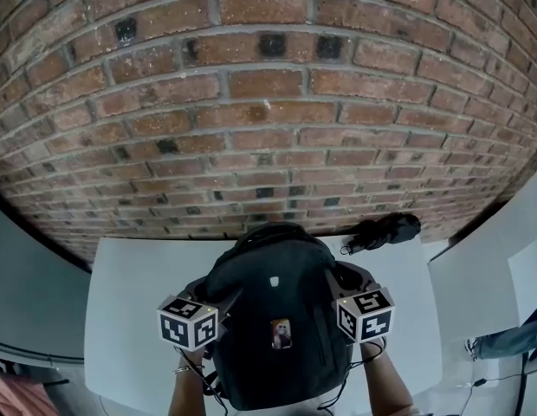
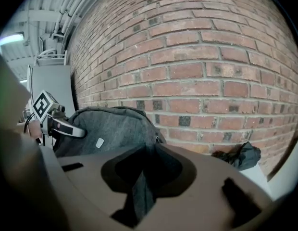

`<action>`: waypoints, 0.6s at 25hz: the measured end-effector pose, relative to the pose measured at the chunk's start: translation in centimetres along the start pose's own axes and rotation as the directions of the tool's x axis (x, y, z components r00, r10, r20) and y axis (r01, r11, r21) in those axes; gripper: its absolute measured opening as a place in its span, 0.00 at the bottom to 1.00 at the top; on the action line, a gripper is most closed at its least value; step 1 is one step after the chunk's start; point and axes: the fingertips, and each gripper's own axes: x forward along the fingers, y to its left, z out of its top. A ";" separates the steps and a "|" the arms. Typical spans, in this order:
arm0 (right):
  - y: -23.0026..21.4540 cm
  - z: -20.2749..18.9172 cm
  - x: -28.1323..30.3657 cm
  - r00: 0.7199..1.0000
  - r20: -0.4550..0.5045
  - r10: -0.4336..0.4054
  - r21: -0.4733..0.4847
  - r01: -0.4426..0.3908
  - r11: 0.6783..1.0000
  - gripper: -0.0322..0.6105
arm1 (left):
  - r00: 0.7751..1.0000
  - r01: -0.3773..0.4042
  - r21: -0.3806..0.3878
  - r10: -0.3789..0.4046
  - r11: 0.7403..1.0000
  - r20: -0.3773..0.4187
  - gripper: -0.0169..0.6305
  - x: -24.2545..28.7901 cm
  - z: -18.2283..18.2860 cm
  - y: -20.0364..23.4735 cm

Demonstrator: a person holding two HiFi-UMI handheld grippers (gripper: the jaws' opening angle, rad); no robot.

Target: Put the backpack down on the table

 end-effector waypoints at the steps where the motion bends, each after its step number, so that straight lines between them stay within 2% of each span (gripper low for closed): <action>1: -0.1 -0.3 0.3 1.000 -0.006 0.002 0.003 -0.002 1.000 0.15 | 1.000 -0.001 -0.005 0.001 1.000 -0.007 0.35 0.3 -0.2 0.2; 15: -1.5 -3.7 4.2 0.996 -0.083 0.037 0.037 -0.034 0.999 0.15 | 0.996 -0.023 -0.062 0.018 0.998 -0.084 0.37 3.8 -3.0 2.6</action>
